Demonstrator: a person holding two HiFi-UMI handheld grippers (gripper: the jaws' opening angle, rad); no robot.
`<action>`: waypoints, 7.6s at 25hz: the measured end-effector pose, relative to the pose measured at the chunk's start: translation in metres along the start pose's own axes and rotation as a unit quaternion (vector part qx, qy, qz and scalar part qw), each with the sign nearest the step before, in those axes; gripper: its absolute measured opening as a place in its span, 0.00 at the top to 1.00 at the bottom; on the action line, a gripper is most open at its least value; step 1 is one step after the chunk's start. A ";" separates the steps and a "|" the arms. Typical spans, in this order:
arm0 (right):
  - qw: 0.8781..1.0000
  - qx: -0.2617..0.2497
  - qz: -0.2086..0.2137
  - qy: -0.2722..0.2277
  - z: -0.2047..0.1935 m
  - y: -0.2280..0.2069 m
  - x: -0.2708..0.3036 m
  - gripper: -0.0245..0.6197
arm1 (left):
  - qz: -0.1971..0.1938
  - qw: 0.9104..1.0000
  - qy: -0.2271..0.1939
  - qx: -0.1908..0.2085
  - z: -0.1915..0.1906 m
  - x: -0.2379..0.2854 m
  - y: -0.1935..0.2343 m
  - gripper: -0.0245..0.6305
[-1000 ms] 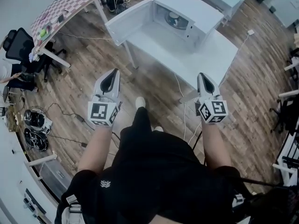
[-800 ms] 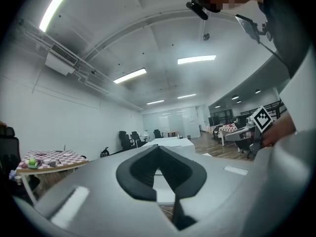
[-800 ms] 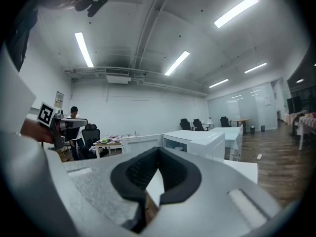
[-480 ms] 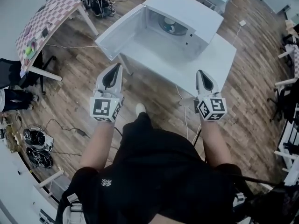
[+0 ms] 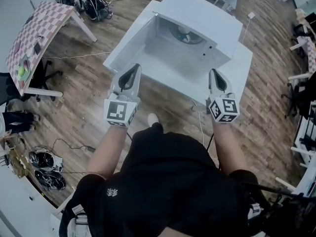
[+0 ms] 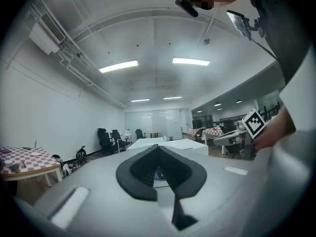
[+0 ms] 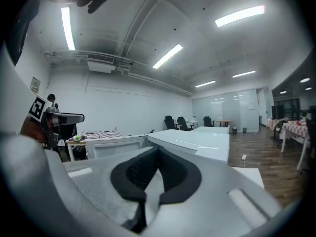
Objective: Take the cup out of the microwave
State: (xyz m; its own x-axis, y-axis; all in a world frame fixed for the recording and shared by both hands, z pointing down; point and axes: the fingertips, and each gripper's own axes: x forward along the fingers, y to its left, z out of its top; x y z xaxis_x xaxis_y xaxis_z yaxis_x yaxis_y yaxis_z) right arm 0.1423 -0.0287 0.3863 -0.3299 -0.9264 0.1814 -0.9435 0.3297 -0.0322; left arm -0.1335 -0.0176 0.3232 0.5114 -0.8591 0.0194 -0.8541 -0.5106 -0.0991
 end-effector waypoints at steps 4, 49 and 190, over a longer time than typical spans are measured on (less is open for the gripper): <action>1.000 -0.005 -0.023 -0.003 0.000 0.008 0.032 0.96 | -0.029 1.000 -0.003 0.000 -0.010 0.022 0.018 0.96; 0.998 -0.009 0.004 0.055 -0.127 -0.053 0.300 0.55 | -0.050 0.997 0.053 -0.020 -0.141 0.247 0.045 0.96; 0.993 -0.034 0.106 0.029 0.121 -0.024 0.171 0.36 | -0.049 0.997 -0.053 0.042 0.068 0.203 0.068 0.96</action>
State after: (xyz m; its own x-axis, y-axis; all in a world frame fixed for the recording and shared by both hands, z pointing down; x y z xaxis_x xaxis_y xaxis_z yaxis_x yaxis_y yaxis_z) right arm 0.1043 -0.2173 0.2994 -0.5163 -0.8239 0.2339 -0.8486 0.5289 -0.0100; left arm -0.0812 -0.2245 0.2523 0.6032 -0.7944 -0.0709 -0.7906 -0.5839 -0.1845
